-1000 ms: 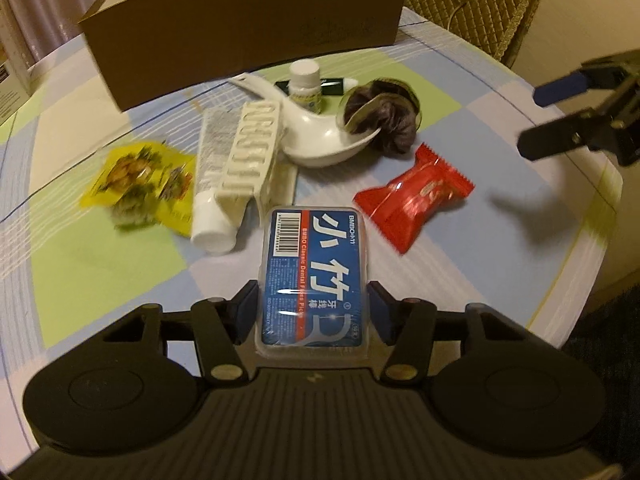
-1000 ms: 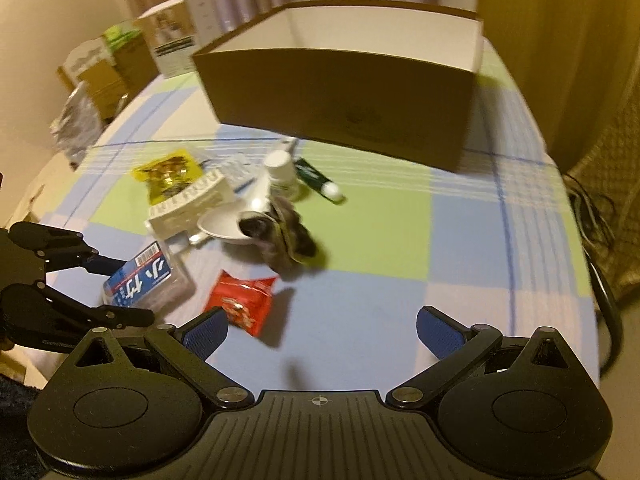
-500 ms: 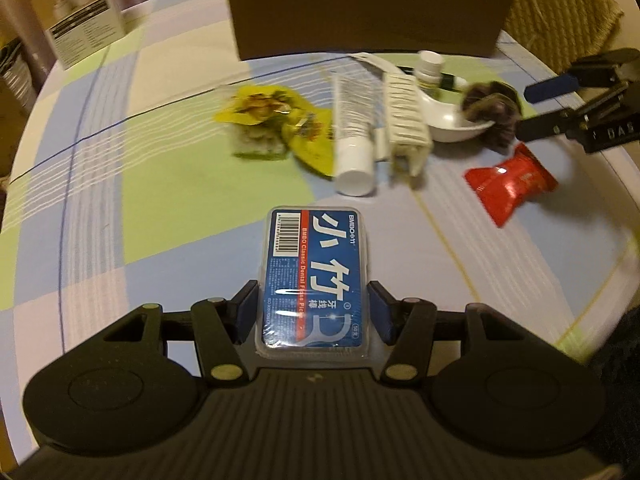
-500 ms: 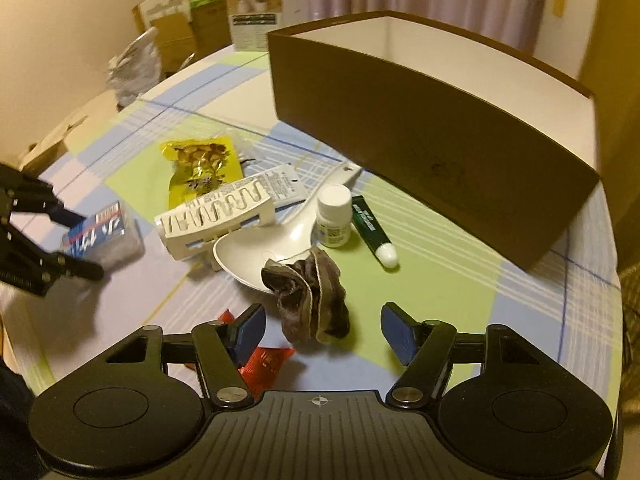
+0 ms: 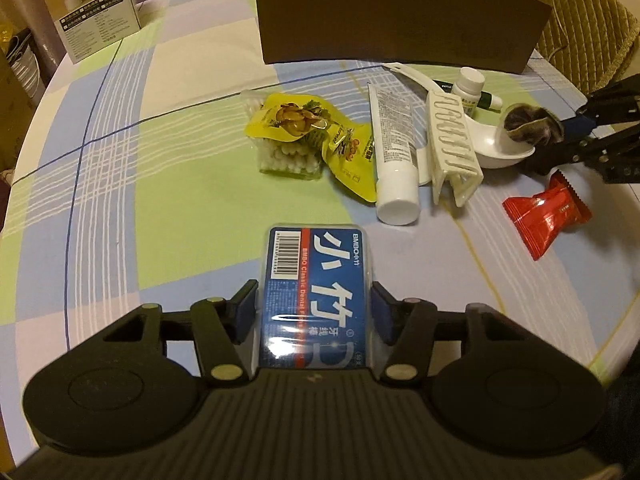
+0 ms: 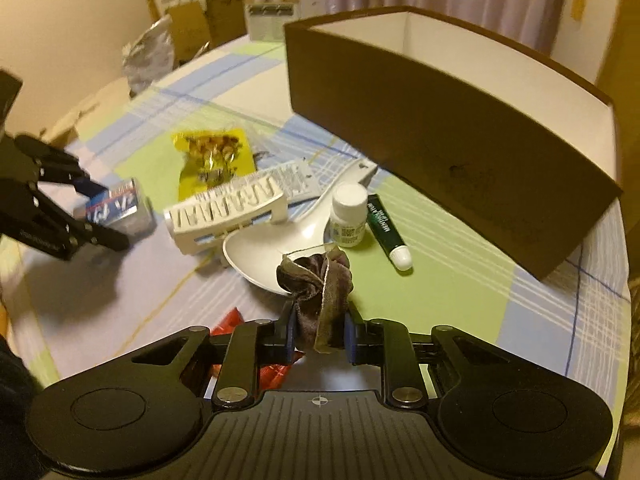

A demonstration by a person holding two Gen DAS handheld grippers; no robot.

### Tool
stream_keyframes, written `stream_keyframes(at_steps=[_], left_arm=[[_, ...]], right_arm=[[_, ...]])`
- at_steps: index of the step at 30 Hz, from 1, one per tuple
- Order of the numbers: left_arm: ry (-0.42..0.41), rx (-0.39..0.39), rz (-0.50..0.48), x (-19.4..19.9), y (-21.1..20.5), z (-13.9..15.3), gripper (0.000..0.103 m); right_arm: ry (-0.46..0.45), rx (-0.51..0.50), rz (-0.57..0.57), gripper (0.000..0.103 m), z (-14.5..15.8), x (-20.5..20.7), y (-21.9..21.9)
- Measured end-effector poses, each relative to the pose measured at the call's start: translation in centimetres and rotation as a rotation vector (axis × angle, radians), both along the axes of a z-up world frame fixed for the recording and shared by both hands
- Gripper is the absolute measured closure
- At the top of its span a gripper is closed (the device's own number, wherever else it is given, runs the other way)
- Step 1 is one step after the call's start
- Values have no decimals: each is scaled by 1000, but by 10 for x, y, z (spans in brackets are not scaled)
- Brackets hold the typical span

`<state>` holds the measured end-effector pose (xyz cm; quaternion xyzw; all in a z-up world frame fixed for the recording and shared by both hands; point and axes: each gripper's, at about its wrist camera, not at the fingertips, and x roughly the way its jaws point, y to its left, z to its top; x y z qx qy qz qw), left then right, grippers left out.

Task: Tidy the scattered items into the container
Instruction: 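Grasp the blue toothpick box with left gripper while right gripper grasps the brown scrunchie, then carry both items over the box and open both grippers to drop them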

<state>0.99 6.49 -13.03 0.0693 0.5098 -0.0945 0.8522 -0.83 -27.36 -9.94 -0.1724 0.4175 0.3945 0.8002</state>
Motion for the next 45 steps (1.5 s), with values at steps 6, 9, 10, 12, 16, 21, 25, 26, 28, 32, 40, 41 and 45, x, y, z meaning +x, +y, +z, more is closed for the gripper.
stream_keyframes(at_steps=[6,9,10,12,16,21,25,26,28,32,40,41,45], left_arm=[[-39,9,-40,0,0,25,50],[-71,14,-60,5,-1,43,50],[-81,15,-65,7,-2,48,50],[-107,10,-80,13,-4,60,50],[-152,7,-129,30,-14,80,50],[-215,-11,-197,60,-29,101,50],[-285,-14,-247,89,-41,124,50],[-301,-15,-260,97,-44,129,50],[-329,-16,-286,114,-51,140,50],[-374,-2,-335,146,-67,160,50],[-381,46,-429,227,-97,179,50],[-371,42,-430,237,-99,178,50],[-284,26,-450,279,-113,160,50]], right_arm=[[49,66,-117,78,22,3,-19],[76,88,-174,78,32,8,-25],[82,98,-190,78,36,10,-28],[86,117,-219,78,44,13,-34],[81,143,-266,78,59,22,-41],[59,207,-320,78,84,45,-51],[33,262,-327,78,110,69,-53],[27,271,-324,78,116,75,-52],[8,281,-317,78,127,87,-49],[-28,281,-299,77,145,113,-39],[35,207,-314,77,132,182,-14],[50,190,-318,77,127,192,-12],[112,84,-304,77,102,224,5]])
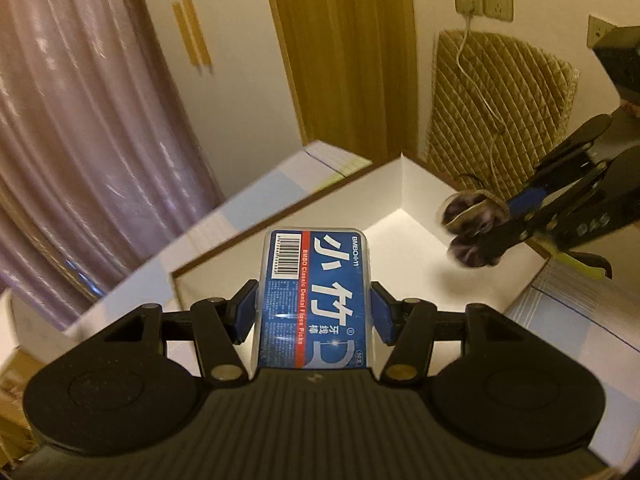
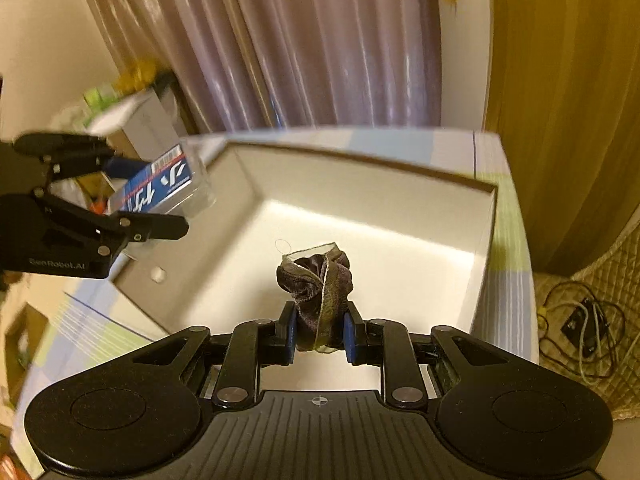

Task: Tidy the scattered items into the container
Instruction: 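Carry both items over the box and open both grippers to drop them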

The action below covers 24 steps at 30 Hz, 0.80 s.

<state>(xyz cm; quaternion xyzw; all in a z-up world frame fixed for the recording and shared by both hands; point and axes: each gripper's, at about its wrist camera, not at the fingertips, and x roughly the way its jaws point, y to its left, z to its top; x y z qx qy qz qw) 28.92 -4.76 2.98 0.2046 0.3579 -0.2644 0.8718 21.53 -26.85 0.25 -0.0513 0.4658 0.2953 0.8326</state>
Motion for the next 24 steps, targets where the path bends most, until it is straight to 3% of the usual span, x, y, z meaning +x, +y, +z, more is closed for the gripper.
stream_keyframes(at_steps=[6,11,19,20,21,22,24], left_arm=[[141,53,-23,40,-13,-49,50],[250,80,-33,58,-16,-87,50],[323,86,-24,79,-20,-119,50],[330,87,-14,81,-19,-123,50],[335,94,-3,83,-19,-126,50],[340,104,4,84,-19,-130,49],[362,115,4,84,-17,-134,43]], right_arm=[[80,-134,68,77,-36,25,19],[133,-189,79,77,-57,46,31],[172,-245,92,77,-81,66,49],[167,-257,91,62,-84,66,51],[156,-279,89,12,-86,66,53],[132,-303,83,0,-87,64,53],[106,-307,110,0,-86,59,54]])
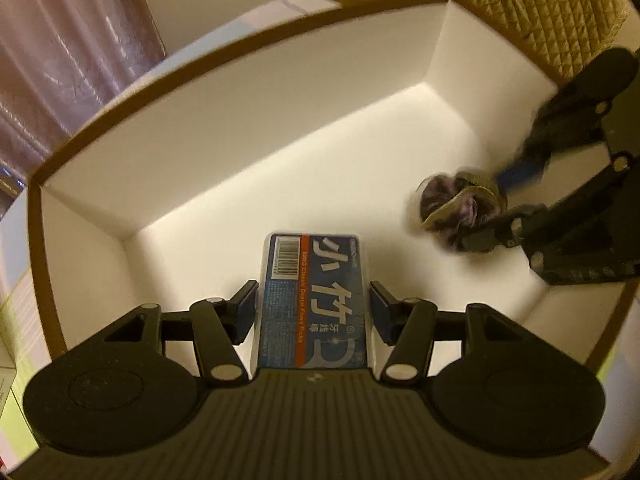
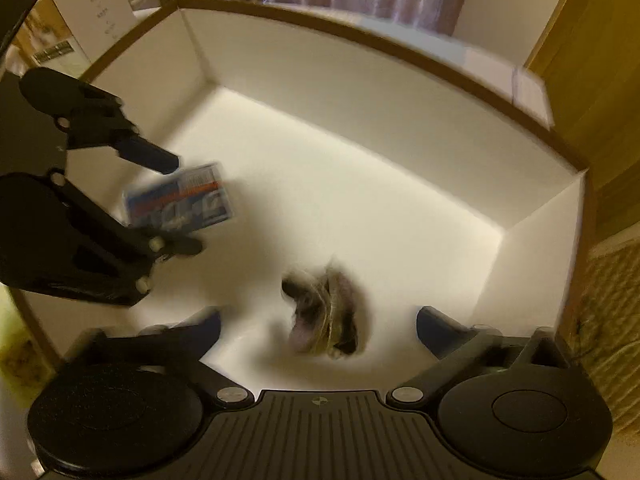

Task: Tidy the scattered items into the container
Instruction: 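Carry both items over the box and open both grippers to drop them, then withdraw both tools from the box back toward the remaining items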

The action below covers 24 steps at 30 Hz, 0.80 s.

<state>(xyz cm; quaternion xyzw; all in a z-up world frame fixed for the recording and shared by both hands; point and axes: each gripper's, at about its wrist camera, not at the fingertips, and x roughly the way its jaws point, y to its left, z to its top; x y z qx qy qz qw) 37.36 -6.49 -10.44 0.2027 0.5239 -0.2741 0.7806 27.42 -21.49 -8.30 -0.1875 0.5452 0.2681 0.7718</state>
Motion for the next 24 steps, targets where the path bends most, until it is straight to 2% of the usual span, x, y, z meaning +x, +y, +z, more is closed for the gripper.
stream_keyframes(at_steps=[2,10,14,24], left_arm=[[3,6,-10,0,2,0,36],[13,11,21,1,12,10,28],[6,34,24,-3,13,13,27],[-19,34,44,-20,16,32,27]], right_arm=[[21,17,13,0,2,-2,-1],[64,31,-8,0,4,-7,-14],[67,40,-24,0,8,-9,-10],[25,82,-39,0,33,-28,-19]])
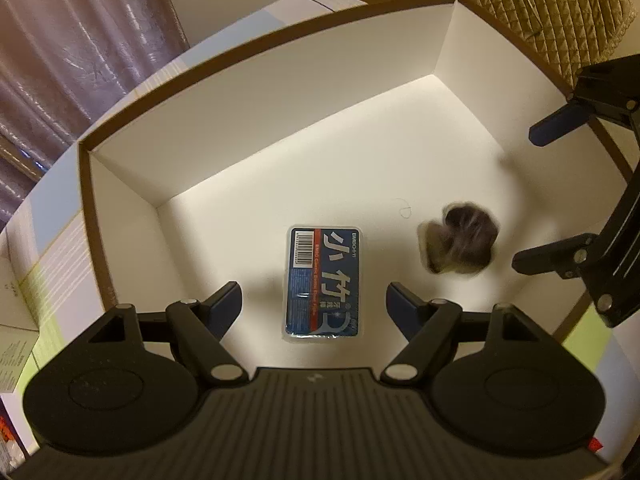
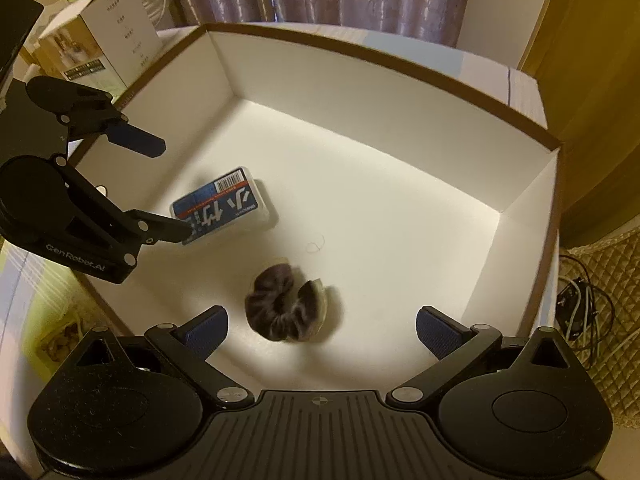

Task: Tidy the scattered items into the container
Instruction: 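Withdraw both tools from the box back toward the remaining items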

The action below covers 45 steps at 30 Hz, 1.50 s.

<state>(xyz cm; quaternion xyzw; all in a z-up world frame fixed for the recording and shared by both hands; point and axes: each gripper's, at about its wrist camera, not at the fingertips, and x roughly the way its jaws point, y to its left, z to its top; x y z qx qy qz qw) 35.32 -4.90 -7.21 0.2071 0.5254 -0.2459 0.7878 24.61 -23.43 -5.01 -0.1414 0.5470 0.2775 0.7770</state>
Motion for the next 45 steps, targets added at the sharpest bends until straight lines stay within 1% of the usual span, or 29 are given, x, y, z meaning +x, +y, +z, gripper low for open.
stream_keyframes(at_steps=[9,19,29,37,45], left_arm=[[-50,17,14,-20,4,22,27],[-118,41,21,-51,2,50,24],[-180,41,33,-90,7,78,21],[-237,44,61,-128,18,98,17],[-281,80,112,-167,31,110,15]], right_arm=[[-34,17,-10,0,20,-21,-5],[-87,35,-18,0,45,-48,-12],[-132,57,-20,0,65,-79,-19],[-198,92,-31,0,83,-112,-29],[-241,119,-42,0,91,-143,-40]])
